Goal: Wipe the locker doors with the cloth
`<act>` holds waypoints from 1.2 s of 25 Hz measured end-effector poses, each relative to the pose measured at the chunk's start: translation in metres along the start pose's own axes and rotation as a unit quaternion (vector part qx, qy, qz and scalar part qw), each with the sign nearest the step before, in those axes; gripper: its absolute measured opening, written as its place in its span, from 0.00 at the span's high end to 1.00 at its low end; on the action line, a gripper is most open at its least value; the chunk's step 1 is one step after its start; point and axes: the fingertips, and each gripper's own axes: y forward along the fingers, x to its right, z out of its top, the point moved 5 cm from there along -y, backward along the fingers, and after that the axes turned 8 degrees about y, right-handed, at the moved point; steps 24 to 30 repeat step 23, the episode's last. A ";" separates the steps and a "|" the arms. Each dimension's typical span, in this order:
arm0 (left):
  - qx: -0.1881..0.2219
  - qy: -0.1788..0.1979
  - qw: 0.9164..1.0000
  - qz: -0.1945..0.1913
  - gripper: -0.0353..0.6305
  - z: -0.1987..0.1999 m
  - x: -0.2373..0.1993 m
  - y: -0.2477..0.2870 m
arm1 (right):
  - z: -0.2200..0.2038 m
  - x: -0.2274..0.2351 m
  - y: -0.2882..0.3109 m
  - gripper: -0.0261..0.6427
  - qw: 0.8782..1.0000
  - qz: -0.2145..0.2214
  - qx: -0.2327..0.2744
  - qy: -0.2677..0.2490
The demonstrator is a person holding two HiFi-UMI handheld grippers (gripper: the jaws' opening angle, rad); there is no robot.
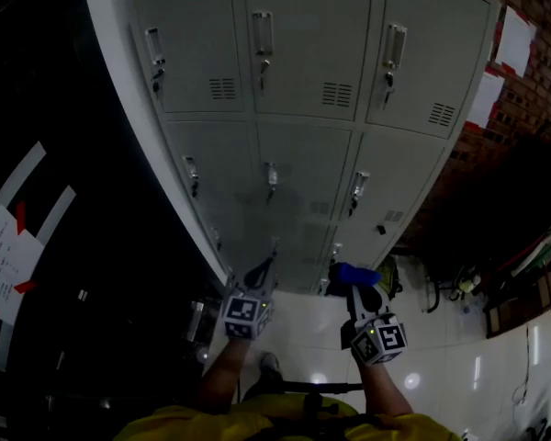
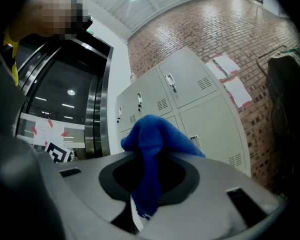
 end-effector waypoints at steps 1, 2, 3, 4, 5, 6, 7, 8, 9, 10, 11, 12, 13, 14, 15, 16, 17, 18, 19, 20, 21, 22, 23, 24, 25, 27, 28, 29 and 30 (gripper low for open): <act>0.003 -0.001 1.000 0.000 0.95 0.003 0.020 -0.007 | 0.002 0.002 -0.024 0.86 1.000 0.002 -0.004 0.003; 0.007 -0.003 1.000 -0.002 0.95 0.006 0.041 -0.014 | 0.004 0.005 -0.049 0.86 1.000 0.002 -0.009 0.003; 0.009 -0.005 1.000 -0.005 0.95 0.007 0.063 -0.021 | 0.005 0.010 -0.074 0.86 1.000 0.001 -0.014 0.002; 0.008 -0.009 1.000 -0.009 0.94 0.006 0.084 -0.029 | 0.005 0.016 -0.097 0.86 1.000 0.000 -0.018 0.001; 0.005 -0.016 1.000 -0.011 0.95 0.002 0.103 -0.037 | 0.004 0.024 -0.118 0.86 1.000 -0.002 -0.021 0.002; 0.001 -0.024 1.000 -0.012 0.95 -0.001 0.121 -0.044 | 0.004 0.032 -0.136 0.86 1.000 -0.005 -0.023 0.006; 0.001 -0.034 0.999 -0.011 0.95 -0.003 0.136 -0.050 | 0.005 0.041 -0.150 0.86 1.000 -0.007 -0.025 0.013; 0.000 -0.043 0.999 -0.009 0.95 -0.002 0.150 -0.058 | 0.006 0.047 -0.163 0.86 0.999 -0.007 -0.026 0.022; -0.002 -0.049 0.999 -0.006 0.95 -0.003 0.161 -0.067 | 0.008 0.050 -0.175 0.86 0.999 -0.004 -0.025 0.030; -0.007 -0.049 0.999 -0.001 0.95 -0.003 0.169 -0.077 | 0.009 0.050 -0.185 0.86 0.999 0.001 -0.024 0.035; -0.010 -0.044 0.999 0.007 0.95 -0.004 0.174 -0.087 | 0.010 0.049 -0.193 0.86 0.999 0.008 -0.021 0.037; -0.013 -0.035 0.999 0.015 0.95 -0.004 0.176 -0.095 | 0.012 0.046 -0.199 0.86 0.999 0.015 -0.019 0.035; -0.014 -0.026 0.999 0.023 0.95 -0.003 0.177 -0.102 | 0.013 0.044 -0.202 0.86 0.999 0.021 -0.016 0.033; -0.014 -0.020 0.999 0.026 0.95 -0.001 0.178 -0.106 | 0.015 0.042 -0.204 0.86 0.999 0.024 -0.014 0.032; -0.013 -0.017 0.999 0.026 0.95 0.003 0.179 -0.109 | 0.017 0.040 -0.205 0.86 0.999 0.025 -0.011 0.033; -0.012 -0.016 1.000 0.023 0.95 0.007 0.180 -0.112 | 0.019 0.038 -0.205 0.86 0.999 0.026 -0.007 0.035; -0.010 -0.016 1.000 0.020 0.95 0.011 0.181 -0.114 | 0.021 0.035 -0.207 0.86 0.999 0.027 -0.003 0.038; -0.008 -0.014 1.000 0.016 0.95 0.014 0.183 -0.116 | 0.022 0.032 -0.208 0.86 0.999 0.028 0.000 0.039; -0.006 -0.013 1.000 0.013 0.95 0.017 0.183 -0.118 | 0.022 0.028 -0.209 0.86 0.999 0.029 0.001 0.039; -0.004 -0.013 1.000 0.009 0.95 0.019 0.184 -0.120 | 0.021 0.024 -0.210 0.86 0.999 0.029 0.001 0.039; -0.004 -0.012 1.000 0.006 0.95 0.020 0.184 -0.122 | 0.020 0.021 -0.211 0.86 0.999 0.028 0.000 0.040; -0.004 -0.012 1.000 0.004 0.95 0.021 0.185 -0.124 | 0.019 0.018 -0.213 0.86 0.999 0.025 -0.001 0.042; -0.005 -0.011 1.000 0.001 0.95 0.022 0.186 -0.127 | 0.017 0.016 -0.214 0.86 0.999 0.023 -0.002 0.043; -0.005 -0.011 1.000 0.001 0.95 0.022 0.186 -0.127 | 0.017 0.016 -0.214 0.86 0.999 0.023 -0.002 0.043; -0.005 -0.011 1.000 0.001 0.95 0.022 0.186 -0.127 | 0.017 0.016 -0.214 0.86 0.999 0.023 -0.002 0.043; -0.005 -0.011 1.000 0.001 0.95 0.022 0.186 -0.127 | 0.017 0.016 -0.214 0.86 0.999 0.023 -0.002 0.043; -0.005 -0.011 1.000 0.001 0.95 0.022 0.186 -0.127 | 0.017 0.016 -0.214 0.86 0.999 0.023 -0.002 0.043; -0.005 -0.011 1.000 0.001 0.95 0.022 0.186 -0.127 | 0.017 0.016 -0.214 0.86 0.999 0.023 -0.002 0.043; -0.005 -0.011 1.000 0.001 0.95 0.022 0.186 -0.127 | 0.017 0.016 -0.214 0.86 0.999 0.023 -0.002 0.043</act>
